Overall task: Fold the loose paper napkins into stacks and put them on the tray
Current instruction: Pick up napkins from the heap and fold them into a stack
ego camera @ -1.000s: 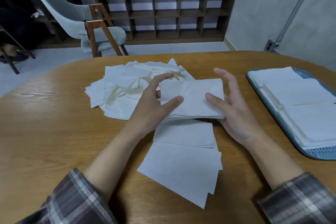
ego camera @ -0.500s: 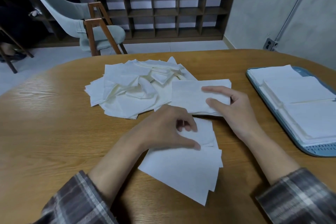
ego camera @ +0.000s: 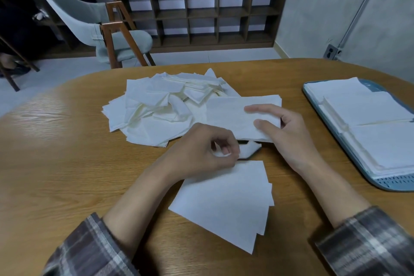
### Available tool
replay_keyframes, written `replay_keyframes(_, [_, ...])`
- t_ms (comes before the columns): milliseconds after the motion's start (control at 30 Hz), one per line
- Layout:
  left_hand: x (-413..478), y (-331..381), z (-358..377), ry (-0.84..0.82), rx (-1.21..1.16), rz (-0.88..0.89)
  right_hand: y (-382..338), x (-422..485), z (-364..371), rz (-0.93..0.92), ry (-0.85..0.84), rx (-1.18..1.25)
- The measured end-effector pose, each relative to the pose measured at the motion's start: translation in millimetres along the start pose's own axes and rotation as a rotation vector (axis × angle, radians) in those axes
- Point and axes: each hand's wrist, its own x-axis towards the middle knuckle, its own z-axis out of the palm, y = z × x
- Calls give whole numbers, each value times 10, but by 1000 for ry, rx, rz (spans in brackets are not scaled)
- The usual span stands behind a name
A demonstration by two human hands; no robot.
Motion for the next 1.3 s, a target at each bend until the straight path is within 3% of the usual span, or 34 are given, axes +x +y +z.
replay_keyframes(133, [9, 46, -93, 164, -230, -43, -3, 8, 17, -17, -79, 132])
replay_keyframes(300, [33, 36, -131, 286, -296, -68, -19, -31, 47, -20, -172, 172])
replay_keyframes(633, [37, 14, -214, 360, -226, -157, -29, -15, 29, 135, -46, 270])
replay_keyframes(867, [-28, 47, -427, 300, -368, -135, -68, 3, 34, 202, -118, 484])
replay_keyframes(1000, [-11, 44, -355, 346, -334, -132, -93, -36, 68, 195, -207, 526])
replay_keyframes(1300, [31, 18, -249, 404, -269, -126, -95, -64, 140, 168, -249, 360])
